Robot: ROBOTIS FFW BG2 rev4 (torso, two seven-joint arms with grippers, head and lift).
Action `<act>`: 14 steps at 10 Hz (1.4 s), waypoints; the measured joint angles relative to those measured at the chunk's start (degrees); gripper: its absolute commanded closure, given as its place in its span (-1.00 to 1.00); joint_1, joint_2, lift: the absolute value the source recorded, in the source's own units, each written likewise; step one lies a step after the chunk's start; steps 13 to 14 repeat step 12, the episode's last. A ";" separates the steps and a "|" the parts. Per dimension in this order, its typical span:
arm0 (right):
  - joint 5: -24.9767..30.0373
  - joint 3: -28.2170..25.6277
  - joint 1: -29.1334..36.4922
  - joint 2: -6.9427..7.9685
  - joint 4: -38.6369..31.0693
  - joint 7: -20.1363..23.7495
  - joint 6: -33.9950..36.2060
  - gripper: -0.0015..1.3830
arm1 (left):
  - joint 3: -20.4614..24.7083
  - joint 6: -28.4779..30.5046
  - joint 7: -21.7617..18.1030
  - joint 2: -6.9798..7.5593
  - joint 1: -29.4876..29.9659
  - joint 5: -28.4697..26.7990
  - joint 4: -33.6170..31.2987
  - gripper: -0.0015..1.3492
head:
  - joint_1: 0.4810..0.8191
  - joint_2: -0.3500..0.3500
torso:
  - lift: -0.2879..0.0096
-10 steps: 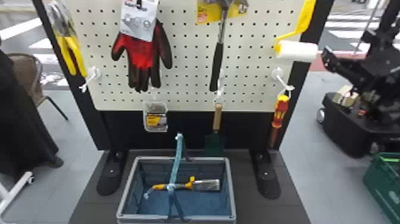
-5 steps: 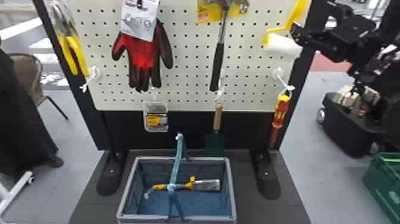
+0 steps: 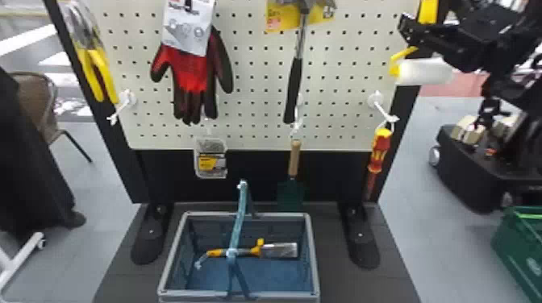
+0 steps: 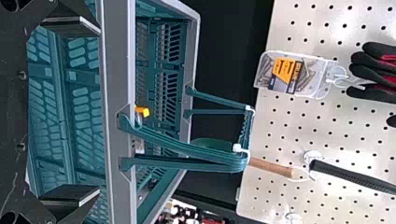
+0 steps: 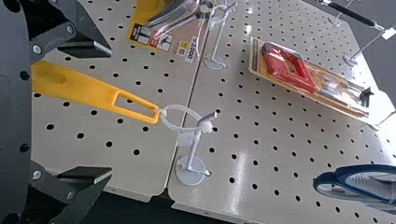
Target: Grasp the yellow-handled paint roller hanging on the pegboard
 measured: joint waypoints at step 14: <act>0.72 -0.19 0.85 0.83 1.12 0.01 0.35 0.86 | -0.21 0.18 0.18 0.51 -0.24 0.64 0.00 -0.82 | -0.60 0.00 | 0.26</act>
